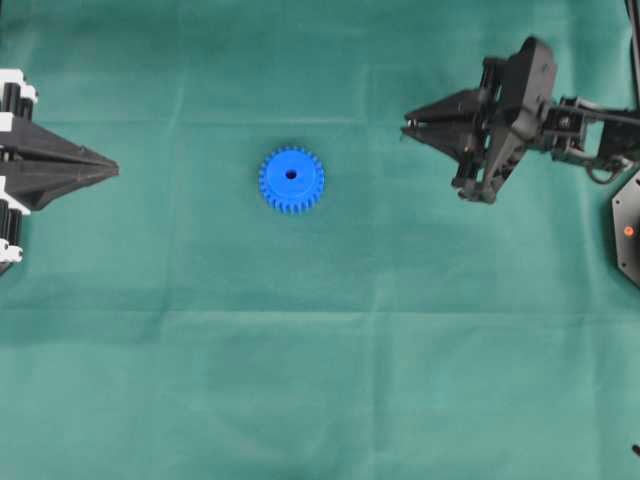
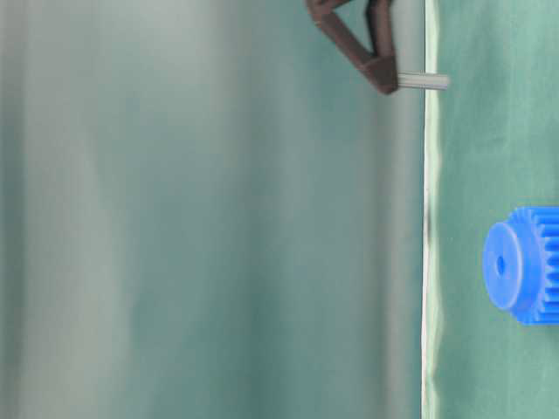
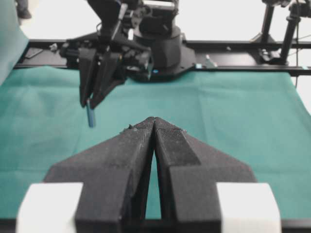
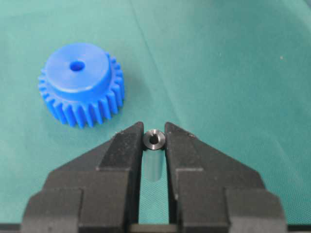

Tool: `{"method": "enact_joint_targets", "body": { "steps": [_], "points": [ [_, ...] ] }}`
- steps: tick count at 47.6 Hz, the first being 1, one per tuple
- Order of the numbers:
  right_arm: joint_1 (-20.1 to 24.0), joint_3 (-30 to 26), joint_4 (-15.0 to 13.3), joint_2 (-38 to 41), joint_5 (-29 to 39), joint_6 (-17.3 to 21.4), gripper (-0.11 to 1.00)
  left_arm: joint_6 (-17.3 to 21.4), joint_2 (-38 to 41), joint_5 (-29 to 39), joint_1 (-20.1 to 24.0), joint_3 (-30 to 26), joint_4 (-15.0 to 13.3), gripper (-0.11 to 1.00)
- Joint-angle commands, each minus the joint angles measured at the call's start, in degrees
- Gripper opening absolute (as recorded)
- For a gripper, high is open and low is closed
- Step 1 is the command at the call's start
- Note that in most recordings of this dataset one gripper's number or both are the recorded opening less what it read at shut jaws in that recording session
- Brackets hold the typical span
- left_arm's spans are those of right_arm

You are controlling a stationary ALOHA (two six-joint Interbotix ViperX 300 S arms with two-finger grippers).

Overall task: Insert the shaft placed at a random location into the center hole of the medium gear at another random location.
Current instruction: 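Close the right gripper on the shaft and lift it upright, then carry the shaft left with the right gripper over the blue gear's hole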

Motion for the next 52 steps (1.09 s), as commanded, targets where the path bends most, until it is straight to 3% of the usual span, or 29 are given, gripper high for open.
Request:
{"method": "enact_joint_targets", "body": {
  "steps": [1,27,52],
  "points": [
    [0.4,-1.8,0.0,-2.0,2.3,-0.7,0.14,-0.1,0.4,-0.4,0.2,-1.1,0.1,0.00],
    [1.7,-4.7,0.1,0.9,2.9,-0.4,0.14,-0.2,0.5,-0.1,0.2,-1.1,0.1,0.00],
    [6.5,-20.0,0.2,14.8,3.3,-0.4,0.14,-0.2,0.5,-0.1,0.3,-1.1,0.1,0.00]
  ]
}}
